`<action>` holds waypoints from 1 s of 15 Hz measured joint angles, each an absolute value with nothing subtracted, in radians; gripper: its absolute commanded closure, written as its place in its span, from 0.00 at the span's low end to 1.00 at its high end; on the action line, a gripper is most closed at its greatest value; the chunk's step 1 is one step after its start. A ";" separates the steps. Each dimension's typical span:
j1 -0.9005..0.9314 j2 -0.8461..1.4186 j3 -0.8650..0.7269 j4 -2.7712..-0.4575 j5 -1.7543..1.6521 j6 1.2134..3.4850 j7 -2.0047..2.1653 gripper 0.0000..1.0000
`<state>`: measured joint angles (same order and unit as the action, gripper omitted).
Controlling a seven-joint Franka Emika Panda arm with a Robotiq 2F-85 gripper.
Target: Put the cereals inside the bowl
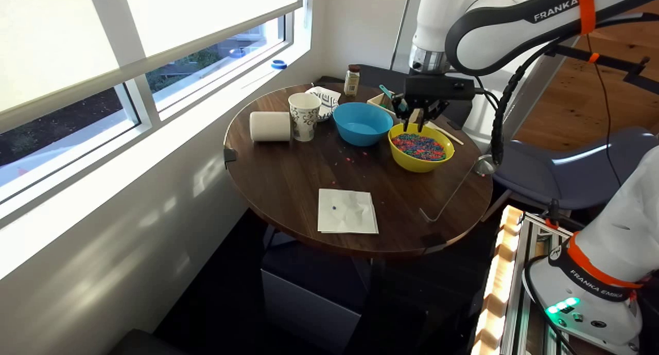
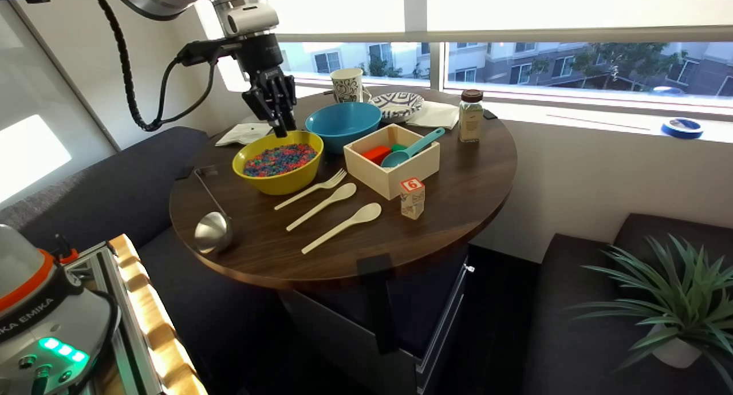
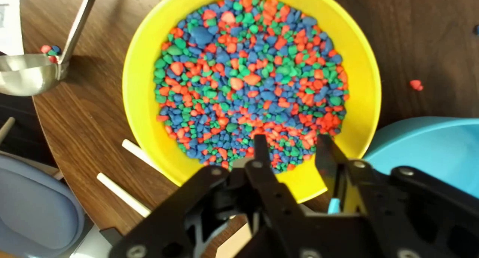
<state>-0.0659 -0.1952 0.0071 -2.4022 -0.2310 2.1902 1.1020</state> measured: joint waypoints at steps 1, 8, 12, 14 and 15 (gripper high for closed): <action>-0.064 -0.204 0.008 -2.407 -0.228 2.190 1.082 0.23; -0.035 -0.325 0.045 -2.463 -0.226 2.191 0.811 0.00; -0.013 -0.454 0.046 -2.518 -0.172 2.184 0.583 0.00; -0.012 -0.524 0.036 -2.535 -0.127 2.139 0.451 0.00; -0.013 -0.559 0.025 -2.540 -0.111 2.107 0.386 0.00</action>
<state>-0.0126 -0.5588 0.0254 -2.5397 -0.1113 2.1067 0.3860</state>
